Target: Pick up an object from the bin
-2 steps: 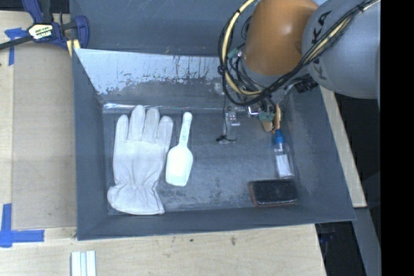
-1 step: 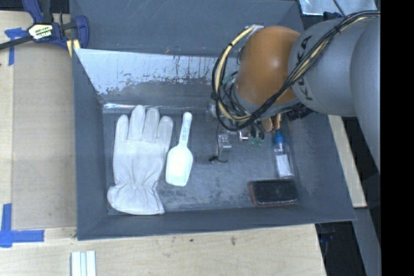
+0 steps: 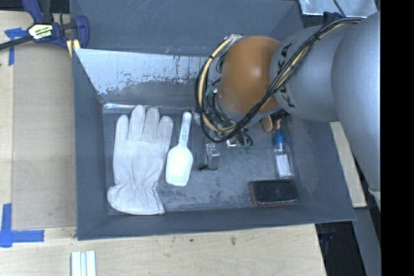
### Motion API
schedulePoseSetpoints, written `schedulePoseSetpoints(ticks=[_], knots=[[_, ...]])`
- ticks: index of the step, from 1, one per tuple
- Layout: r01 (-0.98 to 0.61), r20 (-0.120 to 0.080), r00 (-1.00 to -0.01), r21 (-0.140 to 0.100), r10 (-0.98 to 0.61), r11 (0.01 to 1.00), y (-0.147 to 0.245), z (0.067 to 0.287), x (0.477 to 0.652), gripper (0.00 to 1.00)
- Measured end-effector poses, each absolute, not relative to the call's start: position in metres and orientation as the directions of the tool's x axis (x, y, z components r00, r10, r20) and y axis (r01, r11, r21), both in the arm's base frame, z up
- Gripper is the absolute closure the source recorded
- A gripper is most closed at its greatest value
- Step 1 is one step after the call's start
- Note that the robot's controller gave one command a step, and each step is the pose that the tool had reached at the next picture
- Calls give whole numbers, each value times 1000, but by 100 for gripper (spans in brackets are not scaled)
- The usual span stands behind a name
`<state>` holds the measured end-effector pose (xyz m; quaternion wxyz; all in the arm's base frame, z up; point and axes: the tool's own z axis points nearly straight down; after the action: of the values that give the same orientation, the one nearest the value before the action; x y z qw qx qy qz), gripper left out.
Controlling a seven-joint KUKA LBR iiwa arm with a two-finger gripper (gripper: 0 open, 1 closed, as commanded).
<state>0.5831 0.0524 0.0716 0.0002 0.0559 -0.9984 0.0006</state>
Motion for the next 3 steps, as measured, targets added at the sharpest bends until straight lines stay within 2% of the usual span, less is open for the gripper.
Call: schedulePoseSetpoints(ticks=[1, 2, 3], knots=[[-309, -4, -951, 0, -309, 951, 67, 72, 564, 0], [-250, -3, -968, 0, -250, 968, 77, 72, 556, 0], [-371, -3, -929, -1, -371, 929, 87, 71, 542, 0]])
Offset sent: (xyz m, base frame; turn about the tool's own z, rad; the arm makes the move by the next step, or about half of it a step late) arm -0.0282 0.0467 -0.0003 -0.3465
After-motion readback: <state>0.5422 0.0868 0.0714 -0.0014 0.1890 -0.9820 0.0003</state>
